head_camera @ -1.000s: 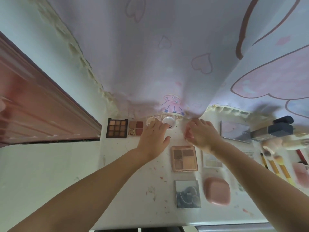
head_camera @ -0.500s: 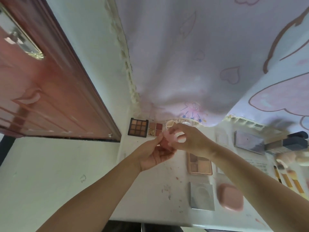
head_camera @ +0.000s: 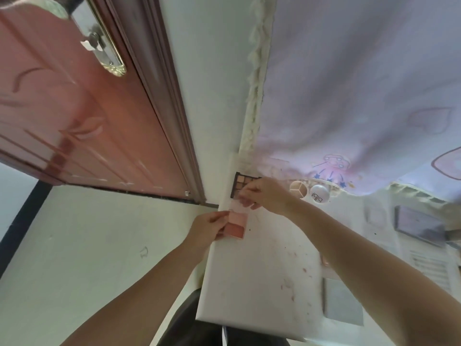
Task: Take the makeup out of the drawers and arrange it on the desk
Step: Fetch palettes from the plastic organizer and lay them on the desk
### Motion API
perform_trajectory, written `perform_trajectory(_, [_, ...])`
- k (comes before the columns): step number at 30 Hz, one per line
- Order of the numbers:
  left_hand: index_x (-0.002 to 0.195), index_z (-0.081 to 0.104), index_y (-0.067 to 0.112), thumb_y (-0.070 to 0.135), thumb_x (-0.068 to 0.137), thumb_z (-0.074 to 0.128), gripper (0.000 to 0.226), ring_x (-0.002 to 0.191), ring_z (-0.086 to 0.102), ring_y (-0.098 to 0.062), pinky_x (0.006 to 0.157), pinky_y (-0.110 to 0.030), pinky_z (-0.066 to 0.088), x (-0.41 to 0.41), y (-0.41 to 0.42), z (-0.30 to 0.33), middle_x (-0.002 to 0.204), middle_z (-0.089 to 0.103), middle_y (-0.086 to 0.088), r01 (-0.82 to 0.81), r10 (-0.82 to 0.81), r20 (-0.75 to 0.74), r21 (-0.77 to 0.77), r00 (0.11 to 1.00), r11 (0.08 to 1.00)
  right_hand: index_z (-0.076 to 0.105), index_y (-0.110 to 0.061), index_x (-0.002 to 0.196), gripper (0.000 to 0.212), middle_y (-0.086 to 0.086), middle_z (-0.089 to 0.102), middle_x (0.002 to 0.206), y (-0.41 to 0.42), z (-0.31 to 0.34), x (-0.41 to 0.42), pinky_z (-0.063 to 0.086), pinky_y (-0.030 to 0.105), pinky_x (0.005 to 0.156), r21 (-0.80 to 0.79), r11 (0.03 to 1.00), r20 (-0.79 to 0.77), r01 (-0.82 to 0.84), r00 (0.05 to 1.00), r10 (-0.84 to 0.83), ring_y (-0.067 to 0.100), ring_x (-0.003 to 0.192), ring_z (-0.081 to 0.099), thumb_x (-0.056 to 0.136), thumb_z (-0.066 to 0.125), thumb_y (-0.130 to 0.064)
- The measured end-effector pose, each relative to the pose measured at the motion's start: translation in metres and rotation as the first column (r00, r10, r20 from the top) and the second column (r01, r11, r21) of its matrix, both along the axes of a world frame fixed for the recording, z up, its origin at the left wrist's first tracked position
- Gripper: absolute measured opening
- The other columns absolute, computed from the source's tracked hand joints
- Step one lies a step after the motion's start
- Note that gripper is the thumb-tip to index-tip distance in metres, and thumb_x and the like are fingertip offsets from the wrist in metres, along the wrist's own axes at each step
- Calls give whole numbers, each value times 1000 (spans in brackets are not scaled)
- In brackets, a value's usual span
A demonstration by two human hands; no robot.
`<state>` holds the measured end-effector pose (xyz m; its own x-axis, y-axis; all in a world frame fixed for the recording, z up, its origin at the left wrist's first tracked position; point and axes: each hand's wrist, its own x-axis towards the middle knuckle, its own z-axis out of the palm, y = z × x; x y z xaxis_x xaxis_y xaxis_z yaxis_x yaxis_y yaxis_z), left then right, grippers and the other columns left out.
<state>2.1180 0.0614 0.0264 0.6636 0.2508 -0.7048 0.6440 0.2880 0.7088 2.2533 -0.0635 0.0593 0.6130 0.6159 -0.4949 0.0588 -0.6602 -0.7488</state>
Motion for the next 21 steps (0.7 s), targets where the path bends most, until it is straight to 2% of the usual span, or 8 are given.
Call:
perform_trajectory(3, [120, 64, 9, 14, 94, 53, 29, 94, 61, -18, 89, -31, 49, 1, 5, -8, 106, 68, -5, 71, -71, -9, 268, 997, 961, 71, -2, 96, 25, 9, 72, 91, 11, -1, -3, 56, 29, 78, -62, 996, 117, -58, 991, 65, 21, 83, 68, 93, 57, -23])
perform_trajectory(5, [121, 64, 11, 15, 94, 50, 30, 103, 62, -23, 98, -39, 47, 2, 6, -11, 111, 68, -6, 127, -131, -10, 328, 991, 936, 71, -2, 97, 27, 10, 72, 93, 13, -2, -5, 56, 32, 81, -89, 993, 142, -81, 986, 93, 23, 86, 68, 93, 57, -24])
perform_trajectory(8, [121, 63, 8, 13, 96, 46, 32, 95, 62, -24, 92, -39, 48, 4, 6, -14, 103, 68, -8, 171, -181, -6, 360, 984, 917, 71, -4, 101, 27, 6, 70, 94, 14, -2, -7, 54, 32, 82, -104, 990, 161, -95, 981, 111, 19, 84, 66, 93, 57, -26])
perform_trajectory(10, [124, 61, 8, 14, 96, 45, 33, 94, 62, -24, 88, -36, 48, 6, 7, -15, 104, 67, -8, 180, -189, -11, 373, 982, 910, 69, -9, 107, 28, -2, 68, 96, 12, 3, -9, 48, 20, 80, -107, 990, 203, -87, 973, 107, 10, 83, 61, 92, 59, -30])
perform_trajectory(12, [126, 59, 10, 15, 96, 46, 33, 95, 59, -21, 81, -25, 46, 6, 5, -10, 108, 64, -5, 187, -194, -29, 440, 981, 879, 67, -12, 110, 26, -7, 64, 97, -2, 11, -7, 40, 5, 73, -73, 997, 219, 13, 976, 4, 5, 86, 56, 90, 61, -27])
perform_trajectory(15, [110, 61, 16, 11, 95, 45, 23, 81, 52, -9, 63, -9, 37, -2, -6, 6, 99, 59, 2, 88, -174, 77, 630, 982, 771, 68, -15, 108, 20, -8, 65, 95, -54, 24, -1, 37, 4, 70, -69, 991, 285, 112, 954, -88, 3, 85, 56, 90, 59, -18])
perform_trajectory(18, [92, 61, 18, 5, 94, 45, 20, 76, 55, -7, 62, -11, 40, -7, -40, 21, 89, 61, 5, 60, -270, 244, 629, 931, 775, 68, -14, 106, 18, -15, 62, 95, -123, 22, -3, 35, 2, 75, -209, 975, 337, 79, 942, -4, -4, 87, 57, 92, 57, -17])
perform_trajectory(21, [103, 64, 15, 4, 95, 44, 24, 84, 56, -2, 75, -8, 40, -4, -97, 18, 94, 59, 8, 310, -535, 239, 600, 810, 737, 61, -20, 120, 29, -1, 57, 125, -177, 9, -14, 39, 25, 96, -510, 858, 309, -61, 918, 249, 17, 119, 51, 92, 56, -27])
